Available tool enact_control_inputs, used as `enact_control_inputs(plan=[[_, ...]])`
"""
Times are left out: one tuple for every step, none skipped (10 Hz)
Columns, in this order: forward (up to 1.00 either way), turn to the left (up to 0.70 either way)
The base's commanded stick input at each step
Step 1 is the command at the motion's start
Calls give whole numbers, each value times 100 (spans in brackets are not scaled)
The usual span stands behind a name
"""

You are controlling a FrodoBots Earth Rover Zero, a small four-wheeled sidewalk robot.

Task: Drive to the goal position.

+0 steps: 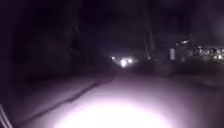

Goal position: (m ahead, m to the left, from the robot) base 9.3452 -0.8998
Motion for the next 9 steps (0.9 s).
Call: enact_control_inputs(plan=[[100, 0], [100, 0], [100, 0], [100, 0], [100, 0], [100, 0], [100, 0], [100, 0], [100, 0]])
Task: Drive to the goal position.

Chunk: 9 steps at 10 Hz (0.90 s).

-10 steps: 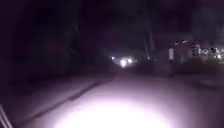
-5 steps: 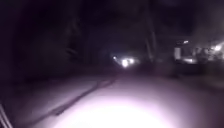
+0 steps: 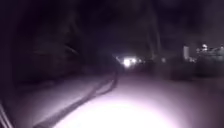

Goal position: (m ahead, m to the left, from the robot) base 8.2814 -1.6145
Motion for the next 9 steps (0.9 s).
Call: enact_control_inputs(plan=[[100, 0], [100, 0], [100, 0], [100, 0], [100, 0], [100, -12], [100, -27], [100, -27], [100, -27]])
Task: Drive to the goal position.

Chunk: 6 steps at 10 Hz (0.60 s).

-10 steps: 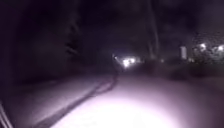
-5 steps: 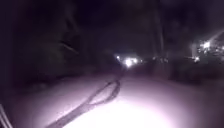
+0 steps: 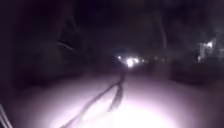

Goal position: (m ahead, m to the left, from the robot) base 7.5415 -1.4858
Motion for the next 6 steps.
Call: enact_control_inputs(plan=[[100, -27], [100, -27], [100, -27], [100, -27], [100, -27], [100, -27]])
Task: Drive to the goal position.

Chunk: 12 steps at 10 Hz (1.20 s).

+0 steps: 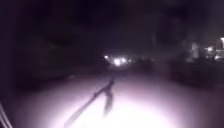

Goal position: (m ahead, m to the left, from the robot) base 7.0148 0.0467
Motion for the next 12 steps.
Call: enact_control_inputs(plan=[[100, -27], [100, -27], [100, -27], [100, -27], [100, -27], [100, -14], [100, 0], [100, 0], [100, 0], [100, 0], [100, 0], [100, 0]])
